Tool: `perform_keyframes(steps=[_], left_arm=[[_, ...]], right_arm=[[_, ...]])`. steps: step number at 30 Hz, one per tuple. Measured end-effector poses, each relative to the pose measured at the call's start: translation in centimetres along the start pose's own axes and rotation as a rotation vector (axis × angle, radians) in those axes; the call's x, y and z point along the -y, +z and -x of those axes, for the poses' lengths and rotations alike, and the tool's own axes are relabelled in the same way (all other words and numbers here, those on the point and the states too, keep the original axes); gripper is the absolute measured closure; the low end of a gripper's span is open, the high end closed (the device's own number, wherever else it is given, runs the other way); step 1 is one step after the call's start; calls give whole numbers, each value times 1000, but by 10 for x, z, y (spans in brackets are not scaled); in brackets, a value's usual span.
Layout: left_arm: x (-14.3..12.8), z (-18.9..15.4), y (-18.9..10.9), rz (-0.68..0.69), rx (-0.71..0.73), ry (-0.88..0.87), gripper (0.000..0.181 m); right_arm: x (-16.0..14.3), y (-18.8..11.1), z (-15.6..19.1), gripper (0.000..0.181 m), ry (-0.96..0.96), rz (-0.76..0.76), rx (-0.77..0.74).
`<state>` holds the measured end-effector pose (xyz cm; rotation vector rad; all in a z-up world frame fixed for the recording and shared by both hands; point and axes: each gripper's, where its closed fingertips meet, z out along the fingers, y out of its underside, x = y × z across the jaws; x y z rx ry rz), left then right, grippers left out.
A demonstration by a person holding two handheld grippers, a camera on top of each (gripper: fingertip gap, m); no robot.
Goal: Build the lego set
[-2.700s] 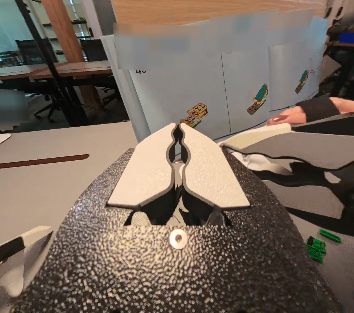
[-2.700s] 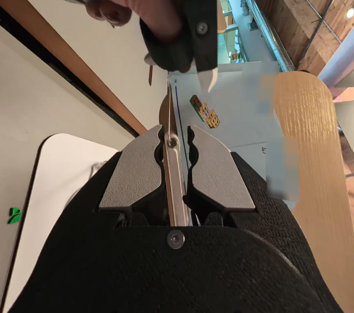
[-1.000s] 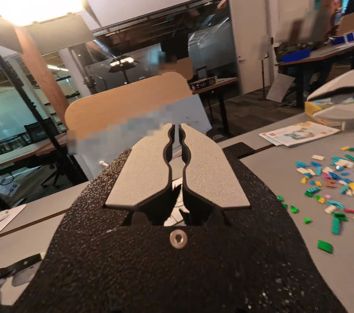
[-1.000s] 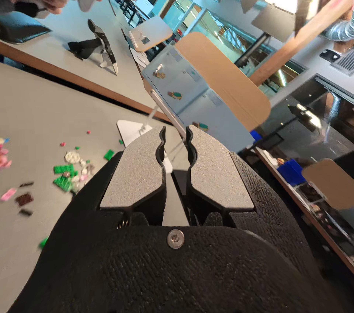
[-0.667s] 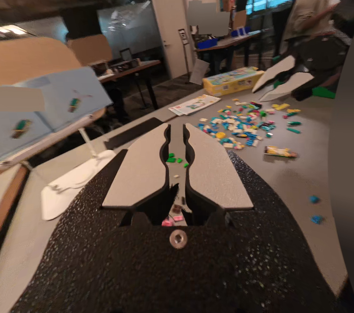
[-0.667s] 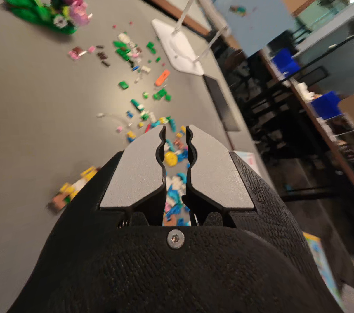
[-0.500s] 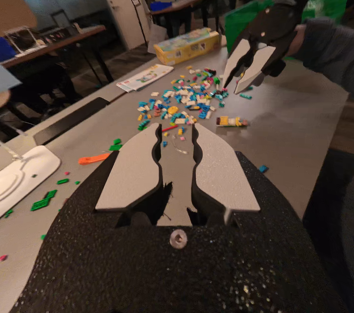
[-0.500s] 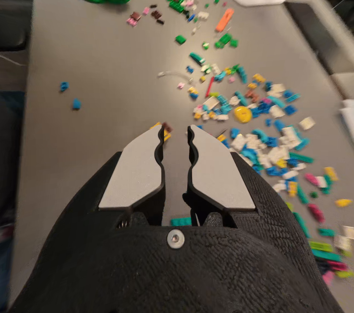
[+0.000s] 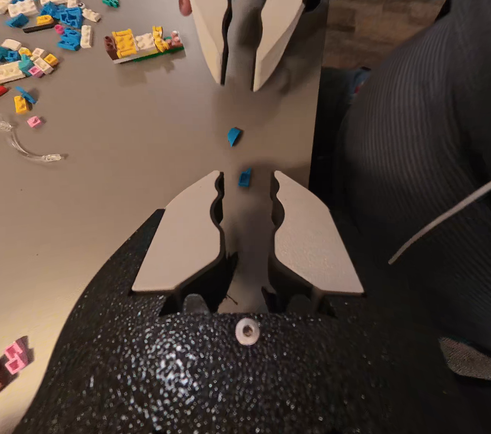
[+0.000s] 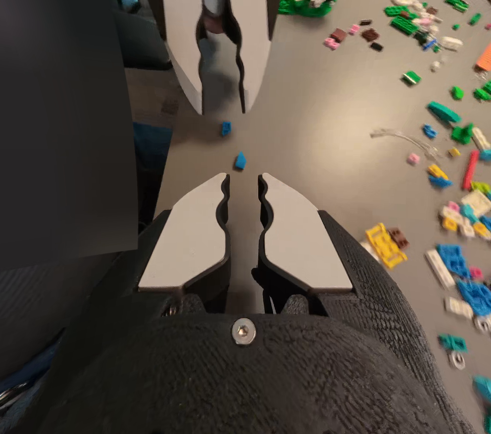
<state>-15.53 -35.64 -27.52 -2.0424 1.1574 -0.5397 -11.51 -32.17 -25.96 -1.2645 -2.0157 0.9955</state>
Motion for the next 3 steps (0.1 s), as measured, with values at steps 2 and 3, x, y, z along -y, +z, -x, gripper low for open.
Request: perform_keyframes(steps=[2, 3], left_arm=[[-5, 1, 4, 37, 8, 34, 151], [-6, 1, 6, 46, 2, 38, 152]], right_arm=[[2, 18, 2, 163, -22, 28, 4], [1, 24, 2, 163, -26, 54, 11]])
